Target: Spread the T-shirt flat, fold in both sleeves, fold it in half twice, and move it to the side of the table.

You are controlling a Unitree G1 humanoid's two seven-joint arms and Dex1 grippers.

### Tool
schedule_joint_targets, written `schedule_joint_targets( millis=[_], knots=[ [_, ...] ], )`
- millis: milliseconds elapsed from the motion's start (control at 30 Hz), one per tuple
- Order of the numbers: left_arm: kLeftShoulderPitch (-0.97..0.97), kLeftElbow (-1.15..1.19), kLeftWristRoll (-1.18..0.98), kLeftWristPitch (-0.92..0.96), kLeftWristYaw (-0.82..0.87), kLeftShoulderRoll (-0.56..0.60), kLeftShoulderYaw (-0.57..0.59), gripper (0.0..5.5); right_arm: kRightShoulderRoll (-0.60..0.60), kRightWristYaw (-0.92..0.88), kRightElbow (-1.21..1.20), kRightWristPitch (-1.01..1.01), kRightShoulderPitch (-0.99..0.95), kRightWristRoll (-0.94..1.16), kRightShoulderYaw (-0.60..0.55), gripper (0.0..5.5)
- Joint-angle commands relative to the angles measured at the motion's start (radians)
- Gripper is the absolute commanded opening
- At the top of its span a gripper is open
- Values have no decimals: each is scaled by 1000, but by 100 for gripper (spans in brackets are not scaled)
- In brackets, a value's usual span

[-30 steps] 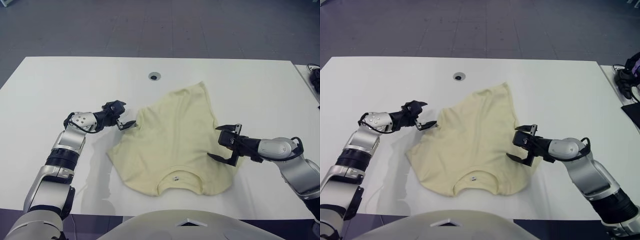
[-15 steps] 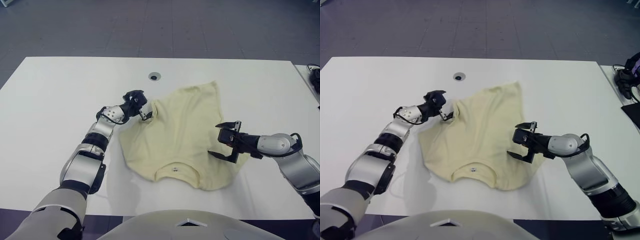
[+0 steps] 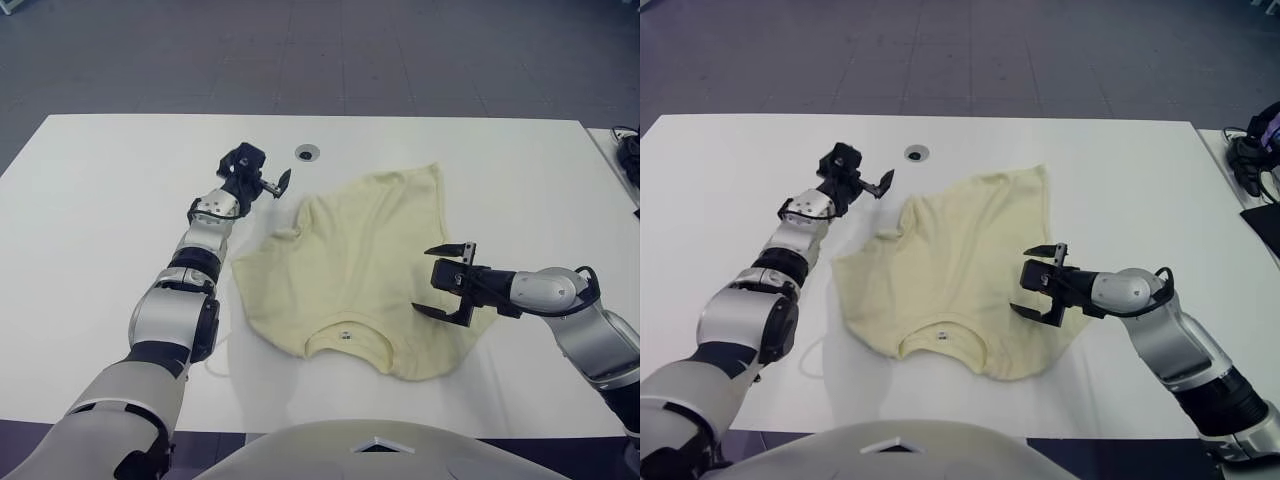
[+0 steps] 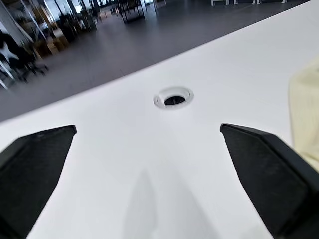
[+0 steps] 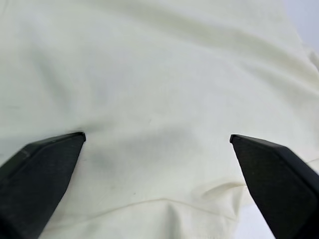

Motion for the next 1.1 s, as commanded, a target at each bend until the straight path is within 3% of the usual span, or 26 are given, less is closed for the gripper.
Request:
schedule_joint_targets(
  millis=[33,200,467,833,933,1100],
  knots=[
    [184,-344,-137,335,-139,-10,26,536,19,18,50,34,82,-39,77,540],
    [258,-598,-243,640,-136,-51,31,509,32,5,33,52,94,-37,77,540],
    [242,-624,-231,716,-115,-71,15,364,36,5,37,53,91,-39,71,540],
    [210,-626,-225,636,-191,-123,-36,175,50,6,36,55,84,-45,83,540],
    [228,-678,-166,510,-261,-107,-122,118,51,8,35,57,85,-45,81,540],
    [320,-856,-20,338,-443,-10,-364,25,52,8,33,60,90,-45,80,540]
  ],
)
